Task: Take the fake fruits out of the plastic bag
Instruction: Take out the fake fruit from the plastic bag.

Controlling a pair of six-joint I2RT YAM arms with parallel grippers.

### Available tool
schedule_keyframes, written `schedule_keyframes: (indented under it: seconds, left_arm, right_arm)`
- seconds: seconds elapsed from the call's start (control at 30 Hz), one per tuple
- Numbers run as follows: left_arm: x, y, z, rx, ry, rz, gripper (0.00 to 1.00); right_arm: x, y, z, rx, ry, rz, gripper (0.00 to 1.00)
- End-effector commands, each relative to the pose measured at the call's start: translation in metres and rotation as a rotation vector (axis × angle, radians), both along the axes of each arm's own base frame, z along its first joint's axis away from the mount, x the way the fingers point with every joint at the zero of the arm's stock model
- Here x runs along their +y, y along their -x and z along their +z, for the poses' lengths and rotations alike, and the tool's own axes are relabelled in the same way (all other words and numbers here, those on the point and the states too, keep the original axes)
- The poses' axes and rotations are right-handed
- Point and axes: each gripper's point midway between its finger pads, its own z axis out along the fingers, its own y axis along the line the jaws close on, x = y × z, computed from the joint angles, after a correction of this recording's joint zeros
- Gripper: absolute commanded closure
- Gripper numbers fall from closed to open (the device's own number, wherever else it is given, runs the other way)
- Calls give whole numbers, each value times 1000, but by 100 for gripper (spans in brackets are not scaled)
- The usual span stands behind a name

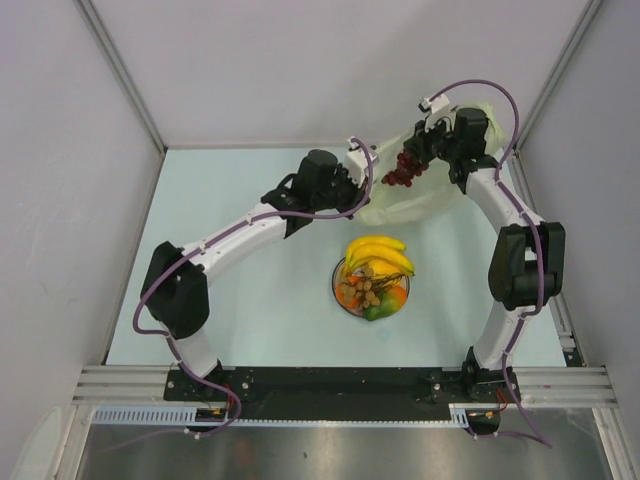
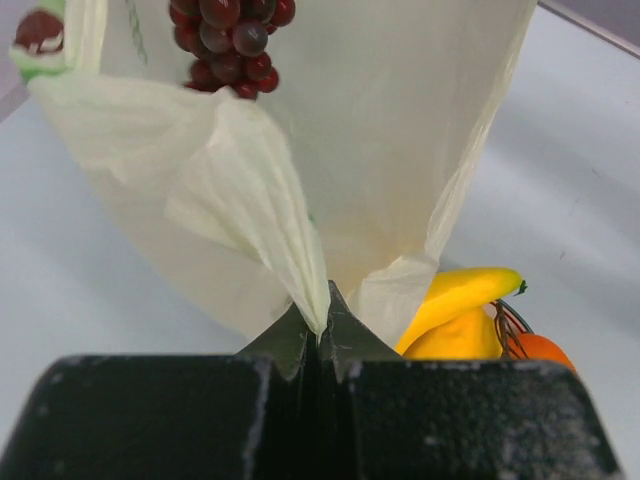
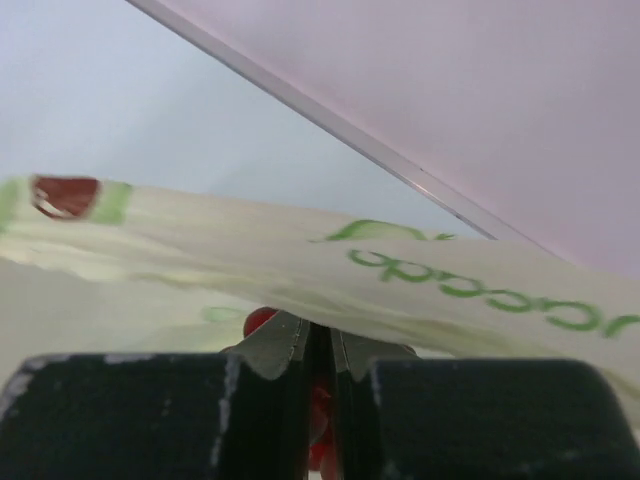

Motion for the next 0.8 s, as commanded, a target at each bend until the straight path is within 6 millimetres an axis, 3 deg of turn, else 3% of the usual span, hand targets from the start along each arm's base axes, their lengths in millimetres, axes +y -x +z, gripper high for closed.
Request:
schedule_keyframes:
  seconds: [0.0,0.1,0.17,0.4,0.53,0.77]
  left_arm:
    - [12,-9,21,-76,20,34,100]
    - [16,-16,20,-79,20,57,100]
    - [20,-22,20,-76,26,76,100]
    - [30,-38,16,-52,52,132,100]
    - [55,-70,18,-64,61,226,100]
    - [117,-123,8,-52,41,389,100]
  right_arm:
    - [10,11,42,-46,-102,12,93]
    - [11,11,61,-83,-129,9,93]
    - [12,11,63,-78,-143,12,91]
    - [22,4,53,-73,-152,14,90]
    - [28,2,60,-91,-140,30,96]
    - [61,7,102,-55,-302,78,100]
